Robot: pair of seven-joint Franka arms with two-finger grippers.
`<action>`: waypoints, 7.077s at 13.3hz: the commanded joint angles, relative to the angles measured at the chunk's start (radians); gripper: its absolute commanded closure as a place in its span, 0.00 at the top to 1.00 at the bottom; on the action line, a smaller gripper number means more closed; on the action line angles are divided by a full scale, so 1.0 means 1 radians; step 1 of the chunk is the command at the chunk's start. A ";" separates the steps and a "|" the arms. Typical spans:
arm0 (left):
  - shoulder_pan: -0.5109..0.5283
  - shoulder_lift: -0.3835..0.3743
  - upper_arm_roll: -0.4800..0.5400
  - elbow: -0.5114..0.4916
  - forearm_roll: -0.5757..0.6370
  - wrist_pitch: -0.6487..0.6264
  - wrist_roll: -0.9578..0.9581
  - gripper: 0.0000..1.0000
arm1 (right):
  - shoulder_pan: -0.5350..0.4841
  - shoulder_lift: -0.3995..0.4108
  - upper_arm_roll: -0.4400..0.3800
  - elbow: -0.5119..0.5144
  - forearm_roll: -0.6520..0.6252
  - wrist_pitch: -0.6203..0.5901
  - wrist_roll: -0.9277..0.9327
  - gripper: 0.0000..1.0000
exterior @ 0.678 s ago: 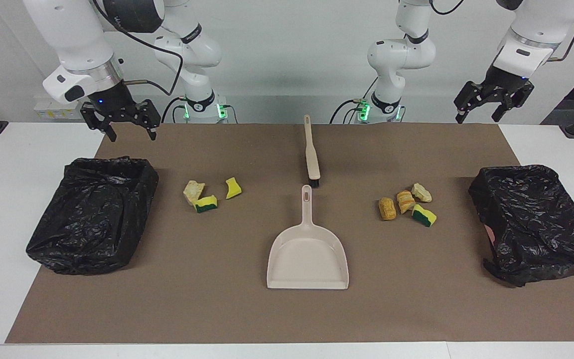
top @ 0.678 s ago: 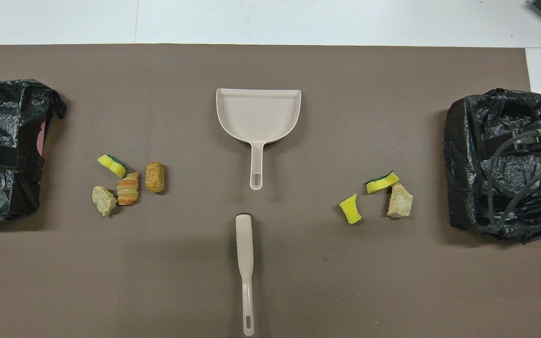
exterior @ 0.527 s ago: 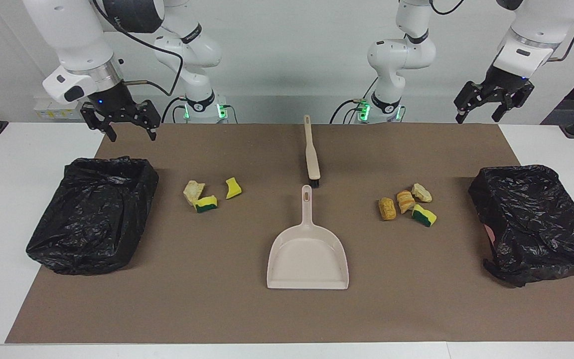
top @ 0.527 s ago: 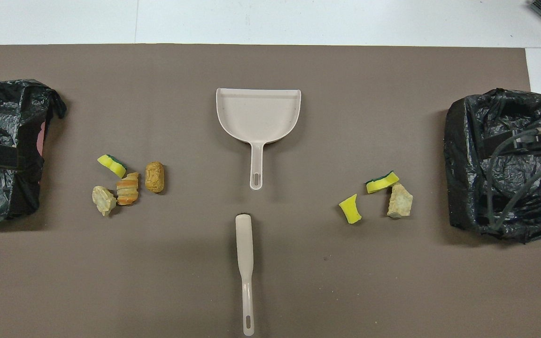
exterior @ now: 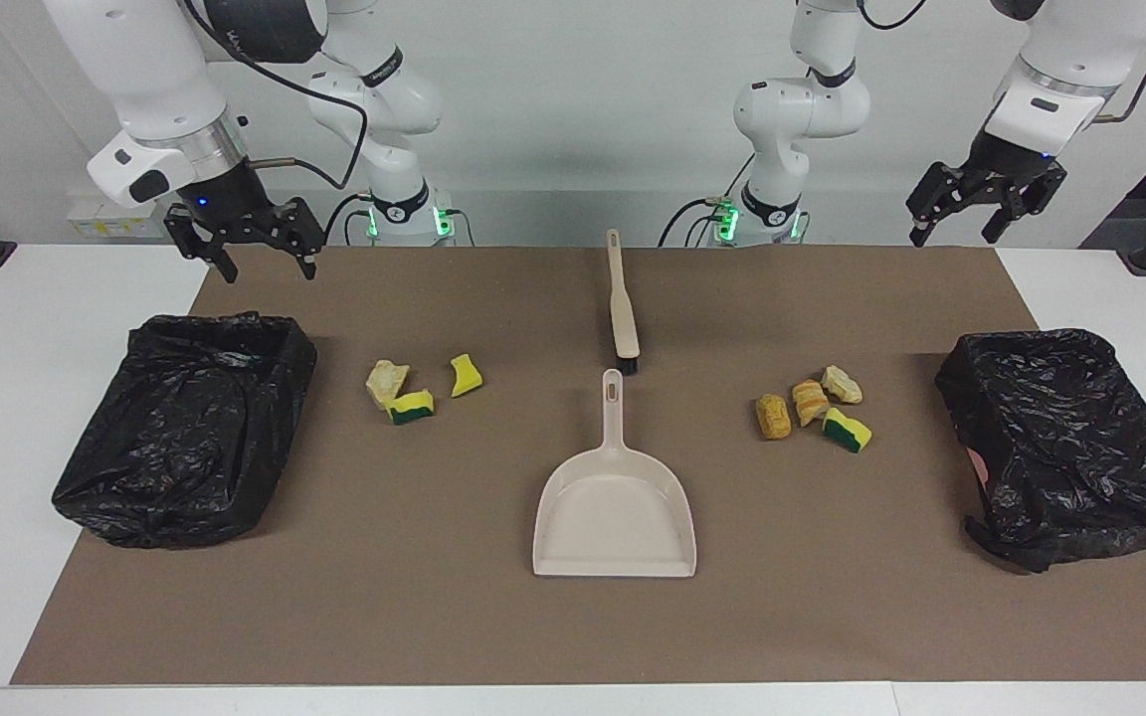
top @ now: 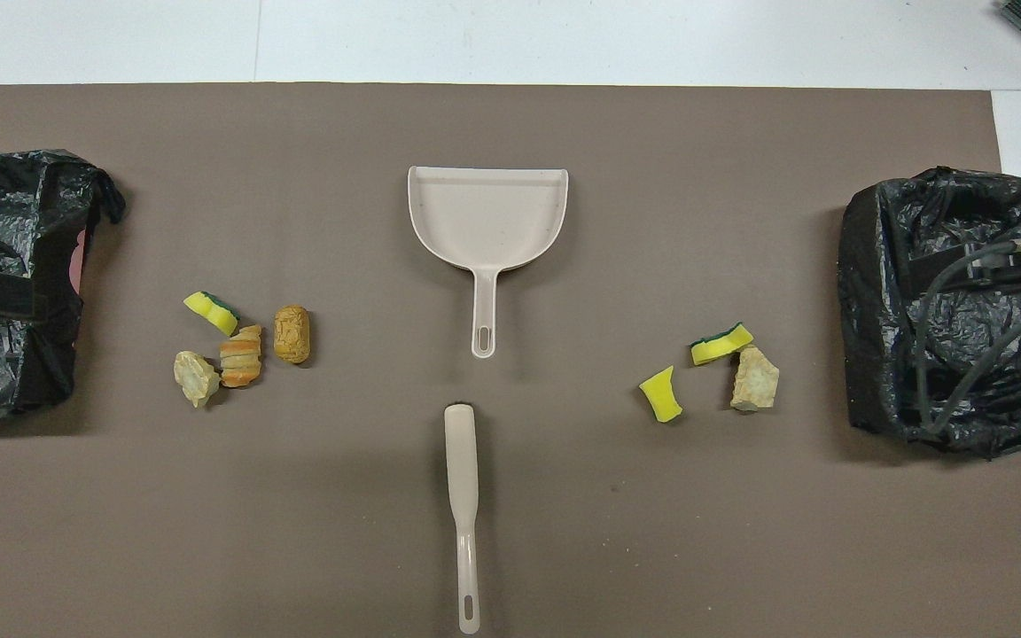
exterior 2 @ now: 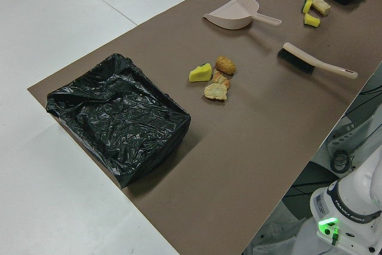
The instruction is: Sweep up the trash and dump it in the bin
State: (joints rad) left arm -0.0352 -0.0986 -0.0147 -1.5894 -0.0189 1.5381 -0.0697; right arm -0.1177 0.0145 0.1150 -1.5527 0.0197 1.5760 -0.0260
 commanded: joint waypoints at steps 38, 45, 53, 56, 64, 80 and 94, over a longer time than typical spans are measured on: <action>-0.748 -0.087 -0.018 -0.787 -0.059 0.583 -0.571 1.00 | 0.205 0.071 0.020 -0.118 0.029 0.223 0.248 1.00; -0.905 -0.076 -0.018 -0.918 -0.062 0.761 -0.722 1.00 | 0.316 0.252 0.020 -0.072 0.034 0.447 0.363 1.00; -0.891 -0.059 -0.011 -0.885 -0.061 0.743 -0.702 0.00 | 0.421 0.427 0.014 0.063 0.006 0.503 0.445 1.00; -0.859 -0.069 -0.010 -0.871 -0.061 0.725 -0.674 0.00 | 0.467 0.478 0.015 0.094 -0.055 0.515 0.526 1.00; -0.576 -0.240 -0.004 -0.821 -0.061 0.397 -0.389 0.00 | 0.541 0.530 0.017 0.094 -0.098 0.572 0.633 1.00; 0.141 0.028 0.001 -0.536 0.074 0.416 0.021 0.00 | 0.632 0.519 0.017 0.025 -0.164 0.553 0.698 0.24; -0.086 -0.061 -0.007 -0.727 -0.015 0.473 -0.088 0.00 | 0.558 0.361 0.022 0.023 -0.098 0.293 -0.070 0.00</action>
State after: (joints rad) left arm -0.1185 -0.1266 -0.0372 -2.3517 -0.0082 2.0518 -0.1614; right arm 0.4786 0.4114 0.1274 -1.5068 -0.0997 1.9040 0.0708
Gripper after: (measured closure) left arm 0.744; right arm 0.687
